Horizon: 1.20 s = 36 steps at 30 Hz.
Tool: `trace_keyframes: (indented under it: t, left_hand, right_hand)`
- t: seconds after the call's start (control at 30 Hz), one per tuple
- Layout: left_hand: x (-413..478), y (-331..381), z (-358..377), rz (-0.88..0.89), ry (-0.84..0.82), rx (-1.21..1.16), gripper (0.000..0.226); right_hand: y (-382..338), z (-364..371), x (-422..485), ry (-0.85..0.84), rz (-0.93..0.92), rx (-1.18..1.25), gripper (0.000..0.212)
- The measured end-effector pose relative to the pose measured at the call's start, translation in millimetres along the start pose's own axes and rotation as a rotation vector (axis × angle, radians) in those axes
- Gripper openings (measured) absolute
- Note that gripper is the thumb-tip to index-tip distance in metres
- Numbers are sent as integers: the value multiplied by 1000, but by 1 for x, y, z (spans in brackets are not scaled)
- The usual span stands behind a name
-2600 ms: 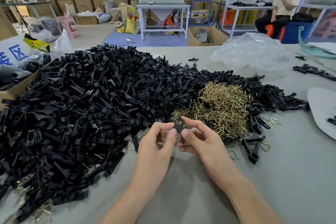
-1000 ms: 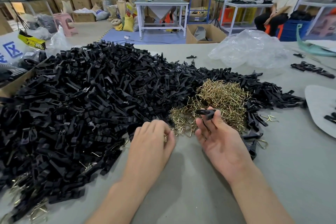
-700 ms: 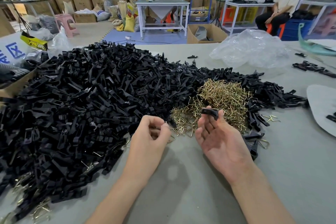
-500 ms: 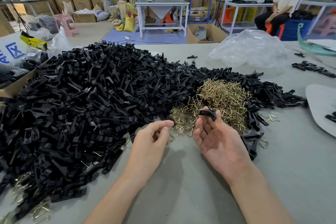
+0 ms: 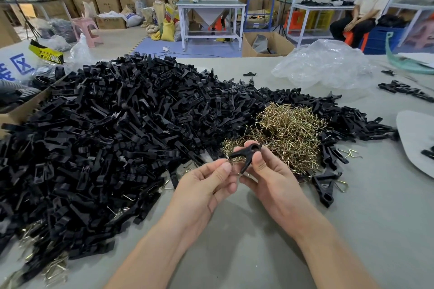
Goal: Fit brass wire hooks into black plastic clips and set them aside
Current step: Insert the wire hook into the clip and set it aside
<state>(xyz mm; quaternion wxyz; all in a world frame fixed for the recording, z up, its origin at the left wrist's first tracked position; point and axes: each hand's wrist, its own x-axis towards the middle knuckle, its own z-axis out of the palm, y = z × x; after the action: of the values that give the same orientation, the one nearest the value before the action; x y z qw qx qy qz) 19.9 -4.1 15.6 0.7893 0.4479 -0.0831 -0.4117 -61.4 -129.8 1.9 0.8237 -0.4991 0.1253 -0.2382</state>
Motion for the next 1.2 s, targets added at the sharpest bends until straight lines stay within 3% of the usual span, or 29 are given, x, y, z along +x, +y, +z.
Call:
trace_keyframes:
  t: [0.3, 0.63, 0.8, 0.9, 1.07, 1.2]
  left_hand:
    - [-3, 2, 0, -110, -76, 126, 8]
    - [-1, 1, -5, -114, -122, 122, 9]
    - [2, -5, -5, -65, -173, 24, 7]
    - [4, -13, -1, 32, -141, 41, 8]
    - [3, -24, -2, 300, -17, 535, 7]
    - [-2, -30, -5, 509, 70, 1118, 10]
  right_hand:
    - [1, -4, -3, -88, -9, -16, 26]
    - [2, -6, -4, -144, 9, -112, 32]
    - [3, -6, -4, -131, 37, 25, 25]
    - [4, -4, -4, -107, 69, 94, 31]
    - [7, 4, -4, -30, 164, 136, 36]
    - [10, 15, -3, 187, 184, 230, 28]
